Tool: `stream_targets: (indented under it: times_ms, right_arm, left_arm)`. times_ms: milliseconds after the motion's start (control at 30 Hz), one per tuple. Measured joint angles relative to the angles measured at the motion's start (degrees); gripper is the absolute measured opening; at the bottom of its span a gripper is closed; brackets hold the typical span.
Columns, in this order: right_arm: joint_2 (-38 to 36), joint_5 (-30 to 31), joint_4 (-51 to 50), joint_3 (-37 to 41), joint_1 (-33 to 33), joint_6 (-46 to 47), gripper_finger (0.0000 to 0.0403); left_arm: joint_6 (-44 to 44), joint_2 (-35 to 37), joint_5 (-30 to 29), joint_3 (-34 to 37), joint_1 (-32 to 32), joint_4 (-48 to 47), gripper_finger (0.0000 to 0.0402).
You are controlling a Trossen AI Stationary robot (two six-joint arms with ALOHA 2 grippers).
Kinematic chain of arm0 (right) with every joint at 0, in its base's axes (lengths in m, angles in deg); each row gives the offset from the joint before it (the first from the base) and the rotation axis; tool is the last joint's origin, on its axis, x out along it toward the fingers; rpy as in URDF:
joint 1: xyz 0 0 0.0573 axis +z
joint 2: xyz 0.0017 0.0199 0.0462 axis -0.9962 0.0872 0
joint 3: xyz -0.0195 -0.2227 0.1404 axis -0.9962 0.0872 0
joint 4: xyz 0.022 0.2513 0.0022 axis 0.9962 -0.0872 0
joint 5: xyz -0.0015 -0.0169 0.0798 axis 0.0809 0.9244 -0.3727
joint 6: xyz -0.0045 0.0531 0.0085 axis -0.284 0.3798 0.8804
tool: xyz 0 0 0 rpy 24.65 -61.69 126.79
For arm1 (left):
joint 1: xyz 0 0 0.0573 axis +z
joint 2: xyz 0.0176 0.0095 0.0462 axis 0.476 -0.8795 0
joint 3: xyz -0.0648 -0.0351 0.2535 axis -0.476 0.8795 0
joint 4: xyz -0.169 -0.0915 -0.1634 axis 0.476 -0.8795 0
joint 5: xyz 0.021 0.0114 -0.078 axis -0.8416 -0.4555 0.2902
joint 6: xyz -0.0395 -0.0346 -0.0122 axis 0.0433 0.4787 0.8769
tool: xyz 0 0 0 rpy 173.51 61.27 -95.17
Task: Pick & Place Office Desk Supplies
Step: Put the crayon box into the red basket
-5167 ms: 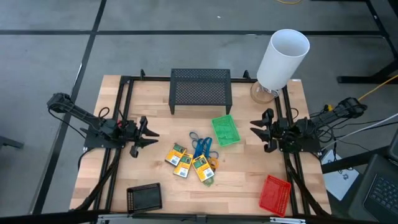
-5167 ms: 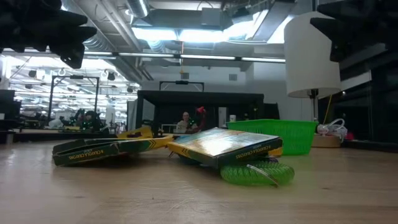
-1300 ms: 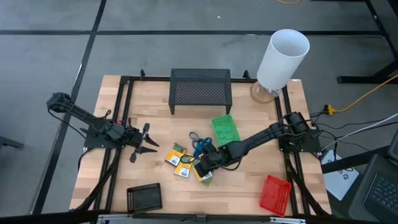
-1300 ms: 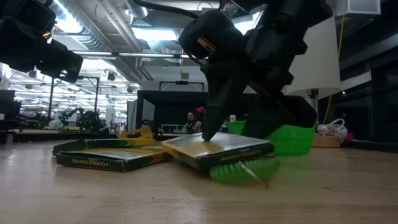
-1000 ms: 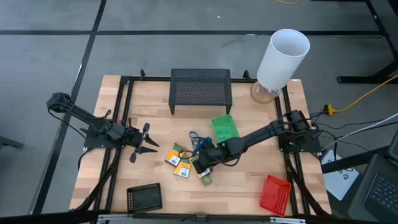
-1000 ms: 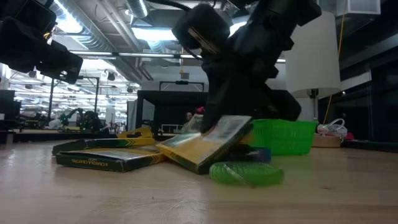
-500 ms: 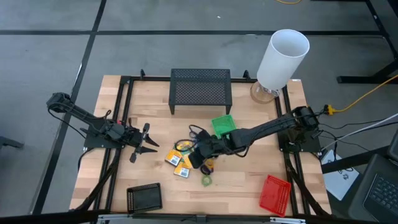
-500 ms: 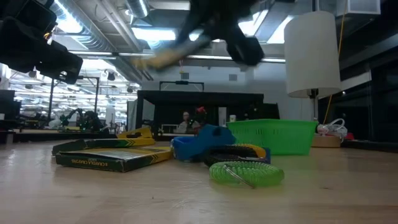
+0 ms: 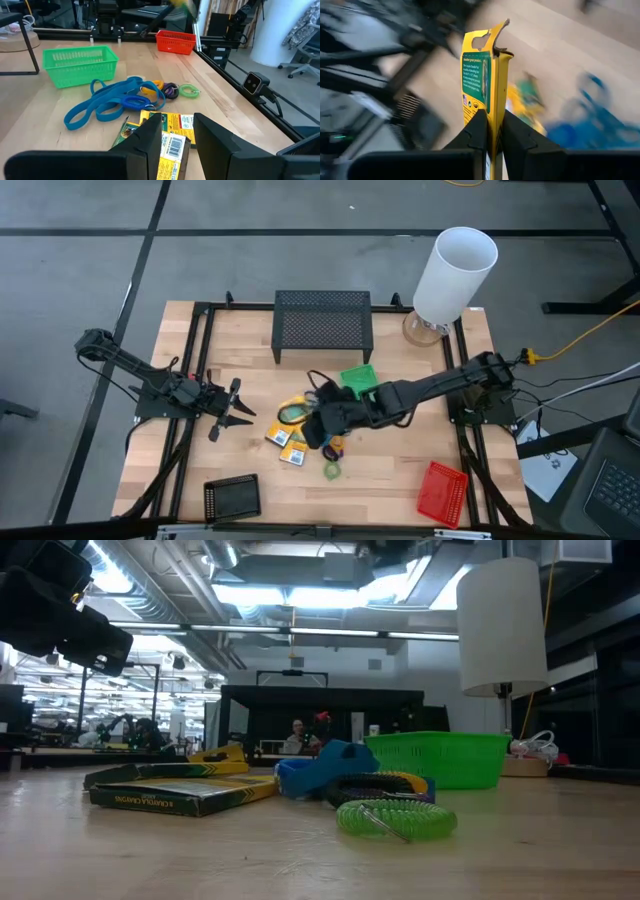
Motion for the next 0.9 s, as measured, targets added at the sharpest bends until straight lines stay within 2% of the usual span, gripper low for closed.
stream_targets:
  times_ms: [267,500,567,633,733,900]
  right_arm:
    - [0.03,-0.77,-22.90,-1.01,5.89,24.03,0.0032]
    - [-1.69,-1.12,-37.59,-0.99,15.88,49.95,0.0033]
    - [-1.85,-1.97,-40.30,-0.99,19.01,57.91,0.0033]
    - [-1.81,-5.46,-43.54,-0.99,21.84,64.99,0.0033]
    - [-1.81,-11.38,-43.02,-0.99,24.09,66.38,0.0033]
    - [-1.79,-13.62,-43.96,-0.97,24.12,66.17,0.0033]
  left_arm:
    - [-1.05,-0.02,-0.02,0.00,-0.02,0.11,0.0111]
    - [-1.30,0.00,0.24,0.00,0.00,0.48,0.0111]
    - [-2.08,0.04,0.35,0.00,-0.02,0.48,0.0111]
    - [-2.28,0.04,0.35,0.01,-0.02,0.60,0.0111]
    - [-2.73,0.04,0.50,0.00,-0.02,0.83,0.0111]
    - [-3.20,0.04,0.46,0.00,0.00,0.83,0.0111]
